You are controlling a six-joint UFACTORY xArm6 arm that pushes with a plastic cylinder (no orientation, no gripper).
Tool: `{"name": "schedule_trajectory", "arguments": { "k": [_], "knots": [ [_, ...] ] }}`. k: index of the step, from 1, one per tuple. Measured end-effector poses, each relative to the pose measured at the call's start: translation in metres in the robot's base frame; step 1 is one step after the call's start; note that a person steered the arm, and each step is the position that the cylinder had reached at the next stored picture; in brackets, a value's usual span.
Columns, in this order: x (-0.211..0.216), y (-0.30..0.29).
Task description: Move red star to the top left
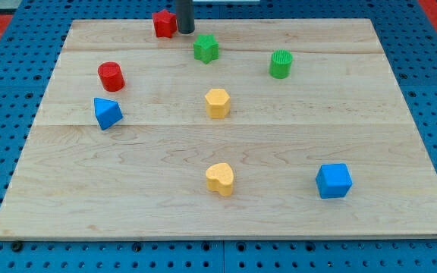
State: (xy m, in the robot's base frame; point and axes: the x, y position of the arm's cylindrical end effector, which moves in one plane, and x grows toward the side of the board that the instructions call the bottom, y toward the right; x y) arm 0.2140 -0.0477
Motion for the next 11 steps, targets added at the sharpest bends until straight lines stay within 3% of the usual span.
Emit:
{"name": "schedule_trajectory", "arguments": {
  "k": [2, 5, 10, 11],
  "knots": [
    [-0.020, -0.027],
    [-0.009, -0.153],
    [-0.006, -0.143],
    [0.000, -0.079]
  ]
}}
